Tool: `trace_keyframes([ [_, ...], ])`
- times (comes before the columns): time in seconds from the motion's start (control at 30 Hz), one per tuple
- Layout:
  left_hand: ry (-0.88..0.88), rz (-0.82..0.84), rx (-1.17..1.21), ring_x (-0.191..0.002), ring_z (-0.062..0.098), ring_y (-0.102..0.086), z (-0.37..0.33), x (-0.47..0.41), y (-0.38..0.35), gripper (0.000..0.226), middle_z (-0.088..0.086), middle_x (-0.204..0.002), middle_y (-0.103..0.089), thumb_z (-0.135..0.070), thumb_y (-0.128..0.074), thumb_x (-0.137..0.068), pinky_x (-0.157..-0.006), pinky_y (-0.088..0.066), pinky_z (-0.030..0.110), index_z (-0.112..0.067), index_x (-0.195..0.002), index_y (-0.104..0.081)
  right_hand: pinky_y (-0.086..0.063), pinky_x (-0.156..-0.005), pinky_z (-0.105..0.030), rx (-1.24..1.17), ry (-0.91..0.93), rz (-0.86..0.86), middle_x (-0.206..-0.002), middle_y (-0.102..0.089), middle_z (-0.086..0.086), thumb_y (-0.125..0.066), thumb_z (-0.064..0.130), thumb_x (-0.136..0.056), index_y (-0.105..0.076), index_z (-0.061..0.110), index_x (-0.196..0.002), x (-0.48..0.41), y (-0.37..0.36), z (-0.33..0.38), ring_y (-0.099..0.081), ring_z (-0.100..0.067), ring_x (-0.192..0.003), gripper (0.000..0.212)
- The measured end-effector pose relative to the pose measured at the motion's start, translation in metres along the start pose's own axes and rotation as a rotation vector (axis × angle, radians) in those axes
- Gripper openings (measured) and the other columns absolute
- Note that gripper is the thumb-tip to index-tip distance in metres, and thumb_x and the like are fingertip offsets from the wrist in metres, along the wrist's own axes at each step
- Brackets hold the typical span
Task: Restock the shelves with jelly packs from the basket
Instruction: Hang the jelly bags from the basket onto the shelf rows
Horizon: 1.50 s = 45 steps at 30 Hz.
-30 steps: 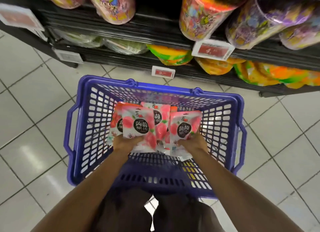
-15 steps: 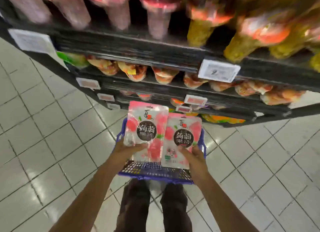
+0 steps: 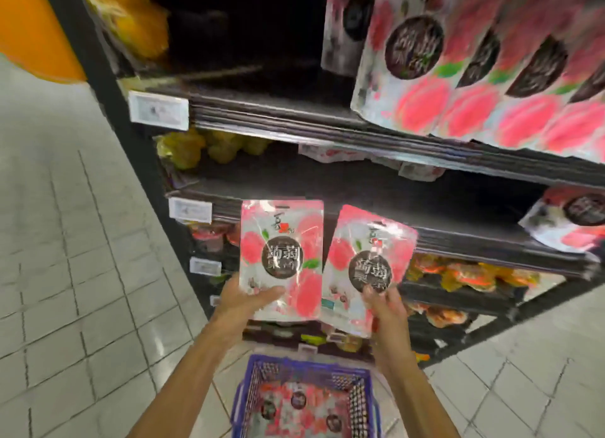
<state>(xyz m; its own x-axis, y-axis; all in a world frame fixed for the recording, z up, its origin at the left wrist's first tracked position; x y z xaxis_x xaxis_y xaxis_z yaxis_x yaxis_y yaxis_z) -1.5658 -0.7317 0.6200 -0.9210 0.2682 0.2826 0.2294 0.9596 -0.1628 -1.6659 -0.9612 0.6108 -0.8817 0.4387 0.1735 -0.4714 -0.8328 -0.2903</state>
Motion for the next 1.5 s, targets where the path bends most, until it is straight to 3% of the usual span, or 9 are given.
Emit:
trace_keyframes([
  [0.1,-0.105,0.042,-0.033,-0.098,0.025,-0.072,-0.041,-0.001,-0.006,0.056,0.007,-0.105,-0.075,-0.022,-0.087,-0.059,-0.086,-0.057,0.041,-0.019,-0.112,-0.069,-0.059,-0.082,-0.041,-0.004,0.060,0.012,-0.119,-0.070,-0.009,-0.080,0.037,-0.075,-0.064,0.027,-0.117,0.001,-0.012,0.043,-0.068,-0.029,-0.109,0.047],
  [0.2,-0.192,0.025,-0.072,-0.090,0.020,-0.074,-0.074,0.000,-0.015,0.054,0.001,-0.096,-0.077,-0.029,-0.088,-0.052,-0.075,-0.061,0.030,-0.020,-0.103,-0.071,-0.054,-0.090,-0.054,0.032,0.134,0.011,-0.117,-0.070,-0.010,-0.087,0.049,-0.063,-0.061,0.025,-0.117,0.000,-0.018,0.080,-0.067,-0.033,-0.109,0.065],
  [0.37,-0.276,0.050,-0.112,-0.094,0.024,-0.073,-0.119,0.011,-0.023,0.080,0.002,-0.102,-0.076,-0.047,-0.094,-0.041,-0.081,-0.059,0.044,-0.020,-0.111,-0.069,-0.060,-0.075,-0.041,0.042,0.292,0.042,-0.109,-0.072,-0.010,-0.090,0.036,-0.062,-0.063,0.026,-0.113,-0.004,-0.025,0.131,-0.071,-0.031,-0.099,0.059],
  [0.73,-0.423,0.088,-0.101,-0.098,0.028,-0.072,-0.178,0.012,-0.021,0.096,0.007,-0.106,-0.075,-0.056,-0.094,-0.032,-0.084,-0.058,0.050,-0.016,-0.115,-0.066,-0.057,-0.064,-0.021,0.148,0.485,-0.031,-0.095,-0.075,0.003,-0.086,0.049,-0.056,-0.067,0.027,-0.097,-0.016,-0.063,0.175,-0.073,-0.014,-0.087,0.050],
  [0.87,-0.433,0.122,-0.084,-0.097,0.030,-0.072,-0.193,-0.004,-0.011,0.093,0.010,-0.106,-0.075,-0.050,-0.096,-0.035,-0.085,-0.057,0.052,-0.012,-0.115,-0.066,-0.057,-0.069,-0.021,0.213,0.549,-0.033,-0.099,-0.075,0.008,-0.083,0.052,-0.060,-0.068,0.034,-0.101,-0.028,-0.086,0.189,-0.072,-0.008,-0.090,0.047],
  [1.17,-0.420,0.184,-0.082,-0.095,0.030,-0.073,-0.218,-0.044,0.024,0.074,0.009,-0.104,-0.075,-0.041,-0.094,-0.044,-0.079,-0.060,0.045,-0.016,-0.110,-0.069,-0.060,-0.081,-0.041,0.208,0.563,-0.112,-0.099,-0.076,0.005,-0.087,0.045,-0.065,-0.070,0.033,-0.098,-0.068,-0.145,0.213,-0.072,-0.017,-0.094,0.039],
  [1.27,-0.411,0.202,-0.071,-0.092,0.028,-0.073,-0.221,-0.051,0.034,0.052,0.008,-0.102,-0.076,-0.031,-0.095,-0.053,-0.072,-0.061,0.036,-0.024,-0.101,-0.074,-0.054,-0.093,-0.050,0.221,0.566,-0.181,-0.106,-0.073,0.002,-0.085,0.055,-0.061,-0.067,0.025,-0.110,-0.083,-0.158,0.220,-0.068,-0.020,-0.104,0.060],
  [1.37,-0.405,0.196,-0.098,-0.093,0.029,-0.073,-0.222,-0.055,0.039,0.059,0.007,-0.102,-0.076,-0.030,-0.096,-0.052,-0.075,-0.061,0.040,-0.020,-0.105,-0.071,-0.047,-0.103,-0.052,0.268,0.586,-0.246,-0.127,-0.063,-0.006,-0.081,0.061,-0.061,-0.055,0.014,-0.130,-0.093,-0.171,0.225,-0.057,-0.024,-0.121,0.088],
  [1.5,-0.401,0.181,-0.121,-0.095,0.029,-0.072,-0.226,-0.061,0.041,0.062,0.008,-0.103,-0.076,-0.025,-0.093,-0.058,-0.087,-0.056,0.054,-0.013,-0.113,-0.066,-0.042,-0.108,-0.049,0.328,0.651,-0.303,-0.133,-0.059,-0.004,-0.081,0.050,-0.071,-0.051,0.013,-0.135,-0.098,-0.185,0.223,-0.051,-0.020,-0.128,0.080],
])
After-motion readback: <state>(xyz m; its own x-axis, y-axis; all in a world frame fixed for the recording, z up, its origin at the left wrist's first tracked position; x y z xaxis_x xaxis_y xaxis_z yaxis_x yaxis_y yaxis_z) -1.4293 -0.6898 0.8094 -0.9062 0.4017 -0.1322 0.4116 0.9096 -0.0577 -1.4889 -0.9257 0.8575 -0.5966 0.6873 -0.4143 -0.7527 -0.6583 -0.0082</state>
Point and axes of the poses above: each hand's wrist, its own x-axis away from the middle knuckle, its own y-axis out of the back of the hand, z = x × y, the point moved 1 cm from there along -x, towards the middle knuckle
